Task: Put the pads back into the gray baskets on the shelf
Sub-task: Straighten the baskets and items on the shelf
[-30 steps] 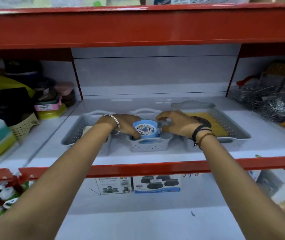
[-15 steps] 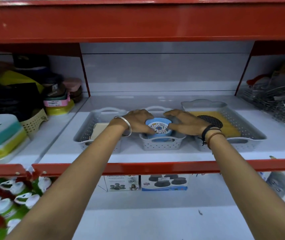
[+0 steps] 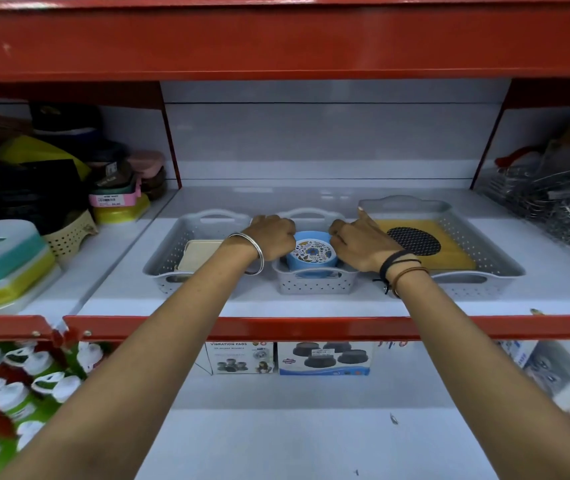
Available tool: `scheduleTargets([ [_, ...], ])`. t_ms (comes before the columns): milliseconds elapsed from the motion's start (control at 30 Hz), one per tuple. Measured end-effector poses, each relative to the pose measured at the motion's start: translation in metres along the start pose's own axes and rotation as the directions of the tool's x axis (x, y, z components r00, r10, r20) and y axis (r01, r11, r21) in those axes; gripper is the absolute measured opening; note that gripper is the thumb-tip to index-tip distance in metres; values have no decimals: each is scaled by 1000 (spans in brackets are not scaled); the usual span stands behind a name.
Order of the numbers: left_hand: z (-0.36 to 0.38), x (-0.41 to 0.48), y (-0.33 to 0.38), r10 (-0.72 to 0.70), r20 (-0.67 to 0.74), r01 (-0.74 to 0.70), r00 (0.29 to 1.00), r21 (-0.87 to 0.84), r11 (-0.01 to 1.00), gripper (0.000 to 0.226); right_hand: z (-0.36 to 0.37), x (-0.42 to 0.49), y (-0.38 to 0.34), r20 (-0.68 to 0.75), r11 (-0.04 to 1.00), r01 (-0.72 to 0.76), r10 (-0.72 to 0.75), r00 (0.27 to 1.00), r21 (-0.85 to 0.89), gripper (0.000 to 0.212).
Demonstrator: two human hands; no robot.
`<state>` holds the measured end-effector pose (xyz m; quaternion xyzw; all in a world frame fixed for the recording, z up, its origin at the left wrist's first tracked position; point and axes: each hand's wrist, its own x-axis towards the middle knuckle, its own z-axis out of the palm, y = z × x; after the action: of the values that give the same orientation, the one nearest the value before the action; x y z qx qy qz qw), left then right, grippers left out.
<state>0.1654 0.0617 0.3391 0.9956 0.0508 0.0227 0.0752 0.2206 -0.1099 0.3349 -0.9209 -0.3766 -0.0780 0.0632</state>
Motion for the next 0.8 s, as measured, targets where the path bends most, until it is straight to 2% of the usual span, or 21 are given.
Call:
scheduleTargets([
  [100,-3,-4,2,-29,5,29,1000,-18,999,48,-2,-3,-2,6,997,-24,24,1000,67,34],
  [167,-12,-5,3,-17,-84,18,996,14,1000,41,-7,-4,-5,-22,997,-37,39,999,74,33],
  [233,-30,-9,-2,19,-201,-13,979,32,999,48,-15,-3,-8,-80,995,-59,66,995,85,32],
  [333,-58,-18,-27,40,-305,-46,951,-15,999,46,-27,2,-22,-179,963,-13,63,982,268,32],
  [400,-71,-31,-53,43,-219,-56,975,-57,997,45,-33,7,-46,-158,905,49,20,987,423,36],
  [433,-74,-41,-67,25,-104,-33,994,-71,997,45,-33,11,-61,-132,882,91,-34,991,461,40],
  [500,-72,-56,-92,-70,172,70,983,11,998,63,-27,21,-86,-64,882,166,-153,986,441,52],
  [567,-64,-67,-114,-134,318,107,939,100,989,84,-16,35,-109,47,892,194,-233,971,408,67],
  [633,-55,-71,-128,-93,354,78,931,58,995,89,-2,49,-126,183,925,176,-248,951,338,82],
  [700,-47,-72,-136,-39,310,27,950,43,999,78,11,60,-140,270,962,195,-242,932,189,91],
  [800,-42,-68,-150,25,231,-44,973,77,996,76,22,70,-149,273,975,193,-217,937,113,92],
])
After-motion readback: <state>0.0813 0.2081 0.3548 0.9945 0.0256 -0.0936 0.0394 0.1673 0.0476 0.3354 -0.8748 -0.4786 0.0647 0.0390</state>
